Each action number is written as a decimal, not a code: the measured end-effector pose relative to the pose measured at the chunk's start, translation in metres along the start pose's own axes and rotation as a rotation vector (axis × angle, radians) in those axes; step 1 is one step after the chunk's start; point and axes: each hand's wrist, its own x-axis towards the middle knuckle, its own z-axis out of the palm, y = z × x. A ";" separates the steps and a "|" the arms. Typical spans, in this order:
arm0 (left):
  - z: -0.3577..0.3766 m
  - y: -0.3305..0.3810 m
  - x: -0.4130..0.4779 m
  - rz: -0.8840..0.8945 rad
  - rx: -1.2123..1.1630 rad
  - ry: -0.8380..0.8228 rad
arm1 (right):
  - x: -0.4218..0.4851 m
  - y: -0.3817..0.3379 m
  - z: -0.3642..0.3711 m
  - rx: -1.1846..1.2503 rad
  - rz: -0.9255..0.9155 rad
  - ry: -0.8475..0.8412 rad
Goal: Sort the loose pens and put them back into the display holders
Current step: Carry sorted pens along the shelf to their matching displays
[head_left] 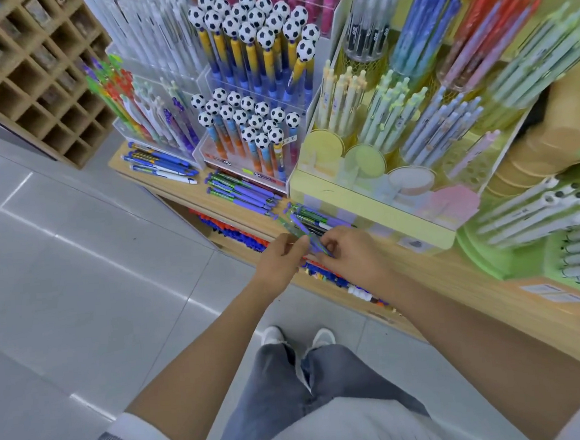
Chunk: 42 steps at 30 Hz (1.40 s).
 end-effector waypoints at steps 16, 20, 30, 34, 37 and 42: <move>-0.047 0.004 0.028 -0.090 -0.077 -0.144 | 0.003 -0.002 0.023 -0.352 0.163 0.233; -0.061 0.007 0.035 -0.089 -0.066 -0.296 | 0.006 -0.013 0.033 -0.287 0.260 0.346; -0.069 0.008 0.044 -0.096 -0.014 -0.402 | 0.006 -0.019 0.040 -0.237 0.339 0.343; -0.066 0.009 0.045 -0.108 -0.036 -0.403 | 0.006 -0.020 0.039 -0.209 0.350 0.323; -0.061 0.010 0.043 -0.099 -0.045 -0.392 | 0.008 -0.022 0.036 -0.193 0.329 0.274; -0.051 0.011 0.041 -0.072 -0.060 -0.334 | 0.007 -0.021 0.025 -0.171 0.278 0.254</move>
